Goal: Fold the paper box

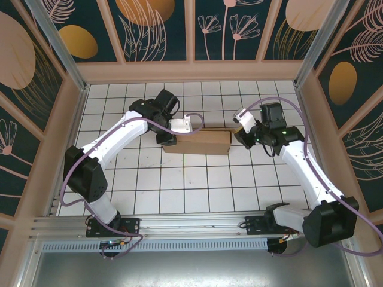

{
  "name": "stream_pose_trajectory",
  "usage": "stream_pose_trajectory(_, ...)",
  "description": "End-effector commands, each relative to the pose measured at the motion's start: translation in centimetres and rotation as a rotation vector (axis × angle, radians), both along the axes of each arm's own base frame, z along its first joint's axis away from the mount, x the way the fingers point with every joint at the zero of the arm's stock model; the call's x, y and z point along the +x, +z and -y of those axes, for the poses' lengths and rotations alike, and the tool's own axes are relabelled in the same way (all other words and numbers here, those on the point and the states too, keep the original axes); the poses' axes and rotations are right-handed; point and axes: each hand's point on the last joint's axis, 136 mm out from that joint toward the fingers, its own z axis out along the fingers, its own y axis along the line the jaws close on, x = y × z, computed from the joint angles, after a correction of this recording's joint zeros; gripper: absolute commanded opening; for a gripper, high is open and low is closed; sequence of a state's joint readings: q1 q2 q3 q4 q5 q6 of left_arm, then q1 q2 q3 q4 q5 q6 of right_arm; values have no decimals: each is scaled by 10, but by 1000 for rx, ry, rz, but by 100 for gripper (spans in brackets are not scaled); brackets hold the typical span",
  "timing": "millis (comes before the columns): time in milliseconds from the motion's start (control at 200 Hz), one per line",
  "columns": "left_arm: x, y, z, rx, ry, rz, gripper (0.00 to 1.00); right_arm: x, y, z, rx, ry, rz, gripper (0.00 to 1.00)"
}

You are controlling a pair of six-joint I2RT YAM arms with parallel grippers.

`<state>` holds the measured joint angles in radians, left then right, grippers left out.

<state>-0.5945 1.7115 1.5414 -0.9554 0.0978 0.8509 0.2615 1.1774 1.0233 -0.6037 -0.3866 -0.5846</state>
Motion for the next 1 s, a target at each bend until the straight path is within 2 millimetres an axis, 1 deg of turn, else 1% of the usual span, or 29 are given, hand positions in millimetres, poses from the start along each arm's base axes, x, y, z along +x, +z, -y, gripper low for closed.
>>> stream_pose_trajectory(0, -17, -33, -5, 43, -4, -145, 40, -3, 1, -4, 23, 43, -15, 6)
stream_pose_trajectory(40, -17, -33, -6, 42, -3, -144, 40, -3, 0, -4, 22, 43, -17, 5)
stream_pose_trajectory(65, -18, -33, -5, 42, -4, -146, 40, -2, -1, -4, 22, 42, -20, 0)
stream_pose_trajectory(130, -17, -33, -5, 41, -4, -147, 40, -2, -1, -4, 24, 43, -20, 0)
stream_pose_trajectory(150, -18, -33, -5, 40, -5, -146, 40, -1, 0, -4, 27, 40, -21, 2)
stream_pose_trajectory(180, -18, -33, -5, 40, -4, -147, 40, 0, 0, -5, 27, 40, -19, 9)
stream_pose_trajectory(205, -18, -33, -5, 40, -3, -147, 40, 0, 0, -5, 28, 39, -15, 12)
stream_pose_trajectory(285, -18, -33, -5, 39, -4, -147, 40, 4, 1, -3, 25, 26, -4, 16)
stream_pose_trajectory(365, -18, -33, -5, 38, -2, -147, 40, 5, 2, -3, 26, 24, 0, 16)
stream_pose_trajectory(425, -18, -33, -5, 39, -1, -147, 40, 5, 1, -4, 27, 30, -3, 15)
stream_pose_trajectory(576, -18, -32, -5, 38, -1, -146, 40, 5, 0, -5, 30, 28, -12, 0)
stream_pose_trajectory(676, -16, -32, -4, 34, 3, -146, 41, 5, 3, -6, 43, 21, -18, 0)
stream_pose_trajectory(761, -13, -30, 0, 22, 10, -146, 44, 7, 11, -10, 84, 5, -30, 0)
stream_pose_trajectory(881, -8, -30, 7, 3, 26, -159, 47, 13, 22, -13, 147, -65, -63, 0)
stream_pose_trajectory(996, -4, -33, 11, -1, 43, -173, 48, 17, 29, -13, 188, -141, -101, 0)
